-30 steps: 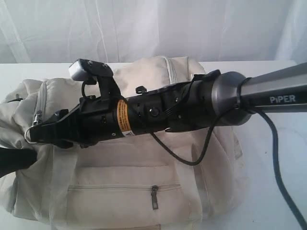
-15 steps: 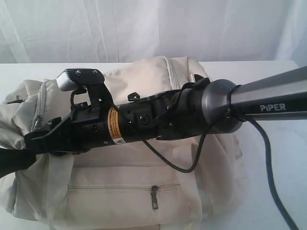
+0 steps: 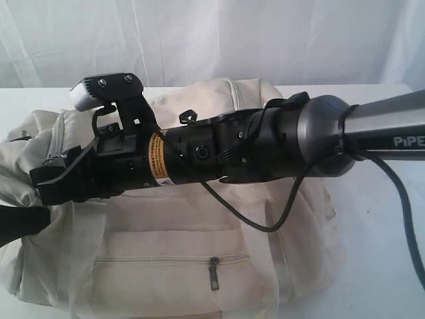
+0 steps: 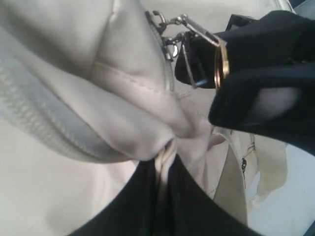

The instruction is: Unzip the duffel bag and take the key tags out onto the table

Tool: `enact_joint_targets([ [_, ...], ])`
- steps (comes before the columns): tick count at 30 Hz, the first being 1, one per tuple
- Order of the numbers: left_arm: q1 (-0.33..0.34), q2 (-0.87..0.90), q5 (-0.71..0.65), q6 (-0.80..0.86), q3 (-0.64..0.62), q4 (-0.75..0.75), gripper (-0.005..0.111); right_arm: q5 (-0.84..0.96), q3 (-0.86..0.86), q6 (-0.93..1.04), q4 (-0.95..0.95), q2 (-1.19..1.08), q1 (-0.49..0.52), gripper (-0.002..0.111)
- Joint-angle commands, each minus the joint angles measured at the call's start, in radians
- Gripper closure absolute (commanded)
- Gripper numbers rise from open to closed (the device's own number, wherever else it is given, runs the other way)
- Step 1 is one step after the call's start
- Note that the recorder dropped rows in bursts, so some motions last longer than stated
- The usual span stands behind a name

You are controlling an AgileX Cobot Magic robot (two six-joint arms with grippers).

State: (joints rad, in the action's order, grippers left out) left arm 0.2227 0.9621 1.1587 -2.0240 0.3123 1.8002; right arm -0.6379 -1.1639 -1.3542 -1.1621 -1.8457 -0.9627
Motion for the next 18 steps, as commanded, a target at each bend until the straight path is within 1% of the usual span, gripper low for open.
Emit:
enact_joint_targets([
  [1,-0.004,-0.015,0.062,0.004,0.009,-0.056,0.107,0.011,-0.002,0.052,0.008,0.021,-0.003,0.108],
  [10,-0.004,-0.015,0.062,0.008,0.009,-0.056,0.107,0.16,-0.002,0.052,0.001,0.023,-0.001,0.108],
  [12,-0.004,-0.015,0.062,0.008,0.009,-0.056,0.107,0.181,-0.002,0.092,0.005,0.023,-0.001,0.108],
  [15,-0.004,-0.015,0.062,0.008,0.009,-0.056,0.107,0.278,-0.002,0.179,0.022,0.023,-0.001,0.108],
  [18,-0.004,-0.015,0.062,0.008,0.009,-0.056,0.107,0.282,-0.003,0.297,0.027,0.023,-0.001,0.108],
])
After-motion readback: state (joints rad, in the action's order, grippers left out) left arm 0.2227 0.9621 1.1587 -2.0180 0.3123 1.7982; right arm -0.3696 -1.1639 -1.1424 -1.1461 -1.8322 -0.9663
